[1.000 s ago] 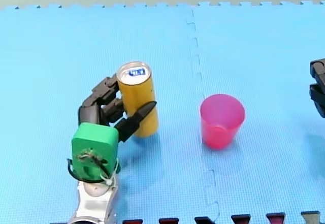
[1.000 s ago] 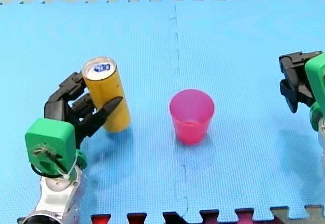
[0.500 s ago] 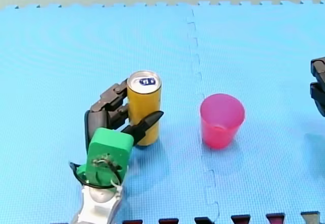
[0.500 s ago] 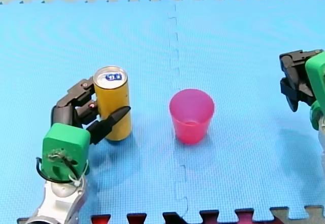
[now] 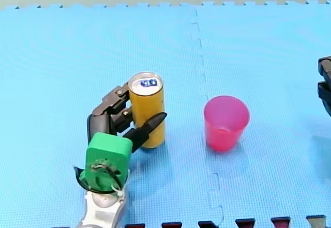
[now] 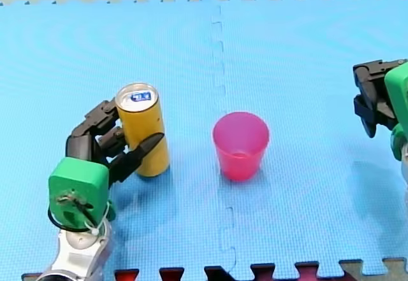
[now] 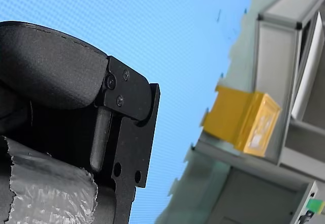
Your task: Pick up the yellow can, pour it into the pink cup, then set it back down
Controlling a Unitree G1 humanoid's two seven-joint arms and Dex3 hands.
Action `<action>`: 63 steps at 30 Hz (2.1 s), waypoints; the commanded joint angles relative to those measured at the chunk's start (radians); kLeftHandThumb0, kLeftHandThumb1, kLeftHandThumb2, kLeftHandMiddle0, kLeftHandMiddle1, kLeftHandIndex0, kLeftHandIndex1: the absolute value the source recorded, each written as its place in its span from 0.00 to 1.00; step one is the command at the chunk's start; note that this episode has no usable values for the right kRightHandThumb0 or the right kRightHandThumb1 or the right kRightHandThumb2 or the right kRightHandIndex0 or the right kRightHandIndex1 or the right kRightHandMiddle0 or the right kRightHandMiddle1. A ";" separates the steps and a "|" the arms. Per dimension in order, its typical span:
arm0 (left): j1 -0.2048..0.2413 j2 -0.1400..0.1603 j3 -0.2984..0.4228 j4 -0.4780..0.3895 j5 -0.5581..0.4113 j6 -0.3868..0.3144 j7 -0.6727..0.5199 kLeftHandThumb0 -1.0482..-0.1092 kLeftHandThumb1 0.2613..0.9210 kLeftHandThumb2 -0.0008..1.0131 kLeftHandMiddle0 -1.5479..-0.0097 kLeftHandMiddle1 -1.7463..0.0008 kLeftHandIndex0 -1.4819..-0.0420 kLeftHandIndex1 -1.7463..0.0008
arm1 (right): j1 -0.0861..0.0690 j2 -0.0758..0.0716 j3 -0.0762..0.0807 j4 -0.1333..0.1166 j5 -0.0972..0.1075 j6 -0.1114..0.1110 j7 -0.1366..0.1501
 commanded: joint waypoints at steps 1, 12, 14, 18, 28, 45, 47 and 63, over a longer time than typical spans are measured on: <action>-0.013 -0.001 0.008 0.007 -0.010 -0.020 -0.006 0.74 0.90 0.00 0.18 1.00 0.23 1.00 | -0.005 -0.007 -0.001 0.000 0.000 0.005 -0.003; -0.023 -0.013 0.018 0.039 -0.011 -0.041 -0.002 0.74 0.90 0.00 0.18 1.00 0.23 1.00 | -0.004 -0.012 0.010 -0.001 -0.013 0.004 -0.023; -0.021 -0.013 0.019 0.042 -0.010 -0.047 -0.003 0.74 0.90 0.00 0.18 1.00 0.23 1.00 | -0.004 -0.012 0.012 -0.002 -0.015 0.003 -0.024; -0.018 -0.013 0.017 0.047 -0.002 -0.064 0.004 0.73 0.90 0.00 0.18 1.00 0.23 1.00 | -0.003 -0.013 0.014 -0.003 -0.015 0.001 -0.026; -0.007 -0.005 -0.005 0.062 0.047 -0.087 0.047 0.73 0.91 0.00 0.18 1.00 0.23 1.00 | 0.004 -0.013 0.011 -0.005 -0.008 -0.003 -0.022; -0.002 0.045 -0.115 0.090 0.209 -0.059 0.216 0.72 0.91 0.00 0.28 1.00 0.35 1.00 | 0.008 -0.019 0.003 -0.009 0.003 -0.002 -0.013; -0.004 0.044 -0.111 0.093 0.195 -0.041 0.192 0.65 0.93 0.01 0.32 1.00 0.38 1.00 | 0.007 -0.020 0.000 -0.009 0.008 0.001 -0.006; -0.002 0.009 -0.040 0.095 0.057 -0.015 0.008 0.26 0.89 0.01 0.69 1.00 0.70 1.00 | 0.005 -0.023 0.001 -0.009 0.004 0.001 -0.013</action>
